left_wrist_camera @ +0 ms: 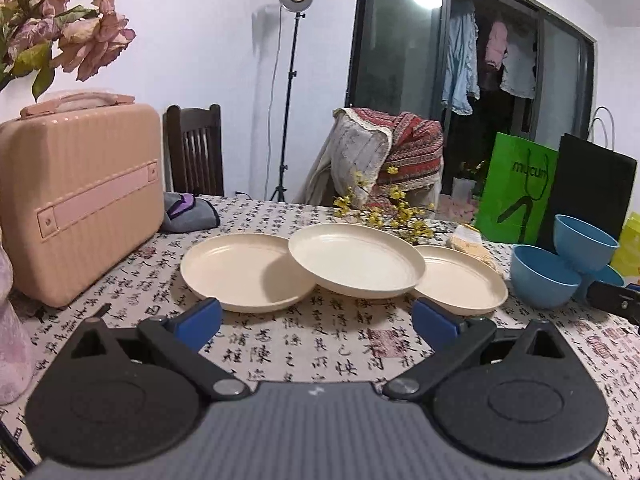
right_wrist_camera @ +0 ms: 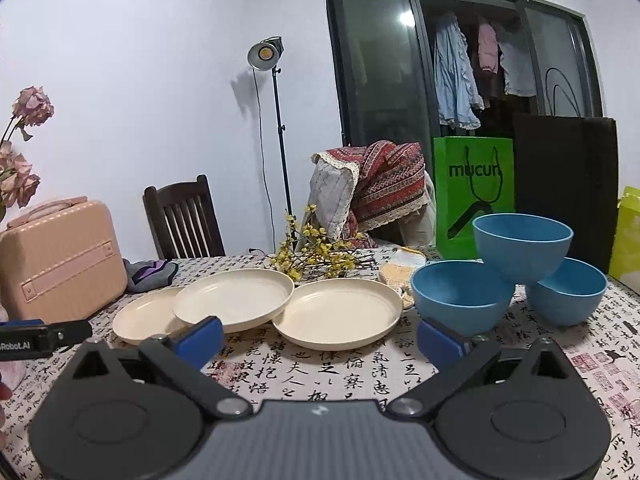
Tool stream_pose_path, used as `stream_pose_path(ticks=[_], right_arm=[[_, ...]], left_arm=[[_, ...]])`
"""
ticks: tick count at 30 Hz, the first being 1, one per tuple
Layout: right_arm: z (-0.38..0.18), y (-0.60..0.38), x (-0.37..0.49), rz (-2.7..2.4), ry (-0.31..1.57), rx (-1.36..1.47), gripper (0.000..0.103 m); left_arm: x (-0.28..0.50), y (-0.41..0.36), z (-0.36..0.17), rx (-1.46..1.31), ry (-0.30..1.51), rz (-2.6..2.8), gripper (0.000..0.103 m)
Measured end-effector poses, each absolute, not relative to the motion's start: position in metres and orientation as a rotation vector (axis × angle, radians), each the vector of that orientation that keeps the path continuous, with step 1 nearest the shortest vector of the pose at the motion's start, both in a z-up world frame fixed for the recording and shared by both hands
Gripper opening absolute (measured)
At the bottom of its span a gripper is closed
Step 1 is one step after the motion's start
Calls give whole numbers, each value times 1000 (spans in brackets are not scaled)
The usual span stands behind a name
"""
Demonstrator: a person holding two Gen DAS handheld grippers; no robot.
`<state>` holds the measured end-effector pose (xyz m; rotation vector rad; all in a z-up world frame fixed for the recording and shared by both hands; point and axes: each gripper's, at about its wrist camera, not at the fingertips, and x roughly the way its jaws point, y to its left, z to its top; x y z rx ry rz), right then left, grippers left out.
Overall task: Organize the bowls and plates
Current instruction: 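Move both open grippers forward toward the middle cream plate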
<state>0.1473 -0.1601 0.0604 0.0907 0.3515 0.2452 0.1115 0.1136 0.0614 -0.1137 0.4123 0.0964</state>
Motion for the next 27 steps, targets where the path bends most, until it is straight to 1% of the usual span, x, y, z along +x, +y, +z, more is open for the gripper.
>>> stream_pose_path(ticks=[14, 27], right_arm=[[73, -135, 181, 330, 344, 60, 103], [82, -119, 218, 347, 354, 123, 103]], left_arm=[[145, 114, 68, -100, 434, 142, 103], [174, 119, 85, -137, 407, 150, 103]])
